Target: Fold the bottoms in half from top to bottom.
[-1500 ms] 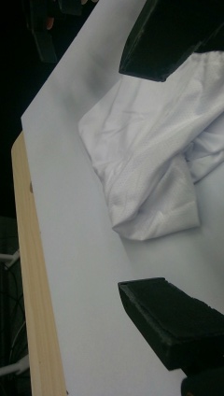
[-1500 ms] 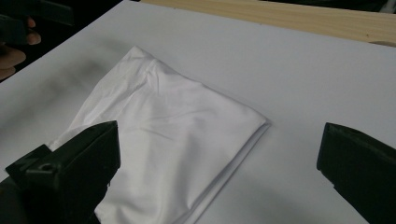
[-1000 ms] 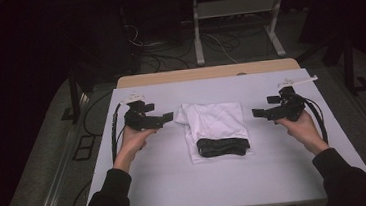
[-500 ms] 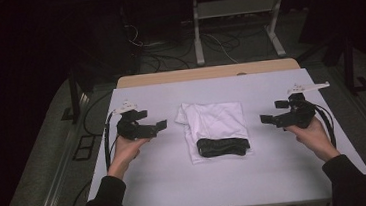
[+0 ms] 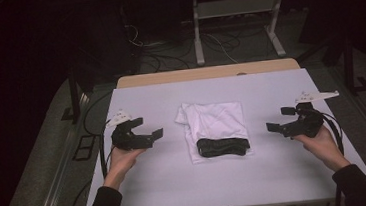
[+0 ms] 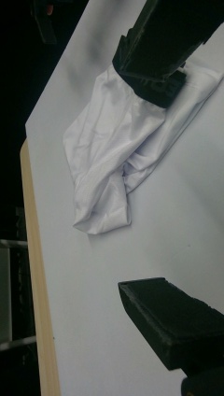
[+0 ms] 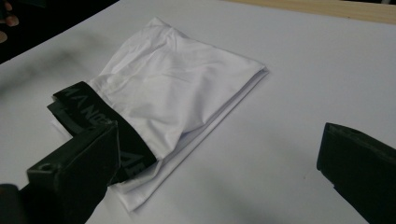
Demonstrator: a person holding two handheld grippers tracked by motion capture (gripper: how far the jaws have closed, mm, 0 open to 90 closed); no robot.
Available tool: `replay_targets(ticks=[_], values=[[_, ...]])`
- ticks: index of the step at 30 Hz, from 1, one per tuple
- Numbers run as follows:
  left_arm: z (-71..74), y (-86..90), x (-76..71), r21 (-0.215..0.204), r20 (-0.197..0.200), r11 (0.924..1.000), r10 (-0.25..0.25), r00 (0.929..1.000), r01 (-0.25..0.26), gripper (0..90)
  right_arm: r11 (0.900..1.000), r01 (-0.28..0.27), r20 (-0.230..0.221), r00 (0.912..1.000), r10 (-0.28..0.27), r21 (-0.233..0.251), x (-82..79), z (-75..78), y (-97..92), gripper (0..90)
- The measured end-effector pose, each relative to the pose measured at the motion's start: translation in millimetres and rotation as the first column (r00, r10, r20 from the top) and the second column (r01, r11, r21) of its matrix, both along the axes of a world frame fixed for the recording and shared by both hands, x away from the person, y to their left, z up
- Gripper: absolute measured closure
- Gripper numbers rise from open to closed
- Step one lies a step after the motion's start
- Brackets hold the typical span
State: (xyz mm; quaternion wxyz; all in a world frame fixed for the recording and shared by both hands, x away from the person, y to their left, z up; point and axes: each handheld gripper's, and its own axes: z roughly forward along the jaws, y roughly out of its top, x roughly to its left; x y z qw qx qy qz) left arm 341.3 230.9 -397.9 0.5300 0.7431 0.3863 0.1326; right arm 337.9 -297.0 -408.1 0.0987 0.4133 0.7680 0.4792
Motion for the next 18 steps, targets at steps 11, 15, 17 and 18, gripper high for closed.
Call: replay_targets(ticks=[11,15,17,18], values=[[-11.4,12.1,-20.5,0.006,0.017,0.9999,0.016,0.9997,-0.016,0.0,0.9995,0.019,0.022,0.9996,-0.019,-0.025,-24.0,-12.0,-8.4,0.0],[-12.5,17.4,-29.1,0.000,0.023,0.9998,0.021,0.9995,-0.021,0.0,0.9994,0.023,0.023,0.9995,-0.022,-0.025,-31.9,-14.4,-14.5,0.0],[-13.4,20.3,-32.2,0.003,0.021,0.9997,0.025,0.9995,-0.026,0.0,0.9994,0.025,0.021,0.9995,-0.024,-0.022,-35.8,-16.6,-17.9,0.0],[-13.8,21.5,-33.3,0.004,0.022,0.9995,0.030,0.9993,-0.030,0.0,0.9993,0.026,0.020,0.9995,-0.026,-0.027,-37.4,-18.2,-19.4,0.0]])
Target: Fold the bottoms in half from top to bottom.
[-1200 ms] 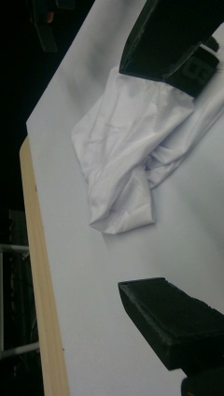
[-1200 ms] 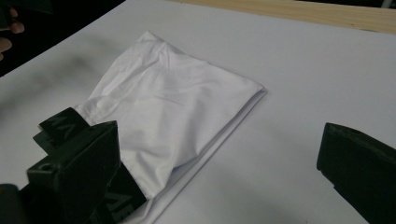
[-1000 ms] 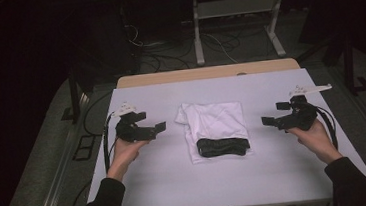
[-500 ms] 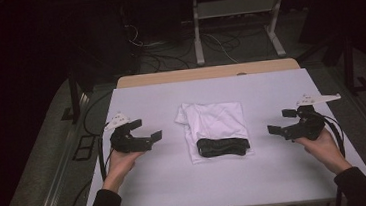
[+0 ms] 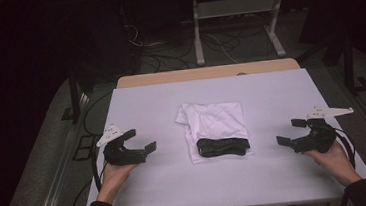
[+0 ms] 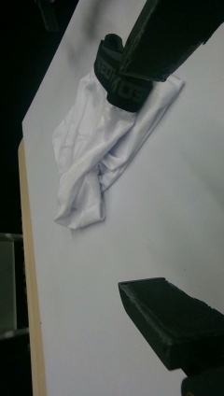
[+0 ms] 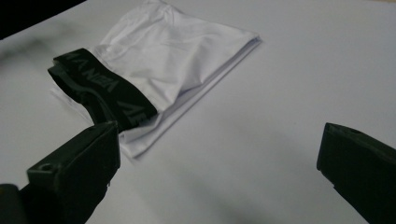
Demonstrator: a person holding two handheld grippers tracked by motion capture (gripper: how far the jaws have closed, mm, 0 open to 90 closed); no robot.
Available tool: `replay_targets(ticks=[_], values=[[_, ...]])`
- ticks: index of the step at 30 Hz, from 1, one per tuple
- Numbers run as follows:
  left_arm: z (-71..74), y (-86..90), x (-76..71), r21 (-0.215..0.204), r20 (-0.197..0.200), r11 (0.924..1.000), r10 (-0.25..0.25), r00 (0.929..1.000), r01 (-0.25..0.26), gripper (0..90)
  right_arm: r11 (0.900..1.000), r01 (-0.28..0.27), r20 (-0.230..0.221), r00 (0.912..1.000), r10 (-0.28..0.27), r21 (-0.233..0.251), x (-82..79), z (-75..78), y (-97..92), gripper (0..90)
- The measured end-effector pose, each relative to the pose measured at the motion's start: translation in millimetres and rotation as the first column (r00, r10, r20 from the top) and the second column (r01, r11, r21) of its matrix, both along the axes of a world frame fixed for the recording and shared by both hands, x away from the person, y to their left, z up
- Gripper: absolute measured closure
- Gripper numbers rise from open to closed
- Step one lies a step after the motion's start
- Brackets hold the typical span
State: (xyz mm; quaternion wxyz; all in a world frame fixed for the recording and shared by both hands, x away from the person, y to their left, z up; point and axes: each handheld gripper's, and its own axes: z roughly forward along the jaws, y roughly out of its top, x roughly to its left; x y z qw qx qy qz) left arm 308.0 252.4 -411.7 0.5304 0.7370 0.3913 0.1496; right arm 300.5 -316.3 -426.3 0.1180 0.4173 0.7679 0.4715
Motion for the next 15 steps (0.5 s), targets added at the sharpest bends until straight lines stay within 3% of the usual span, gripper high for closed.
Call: replay_targets(ticks=[9,15], values=[[-9.2,9.9,-16.1,0.016,0.001,0.9998,0.013,0.9999,-0.013,0.0,0.9995,0.016,-0.006,0.9998,-0.017,-0.025,-14.3,-10.7,-10.2,0.0],[-12.6,15.9,-25.8,0.010,-0.004,0.9997,0.021,0.9998,-0.021,0.0,0.9998,0.017,0.004,0.9998,-0.017,-0.014,-18.0,-10.2,-12.1,0.0]])
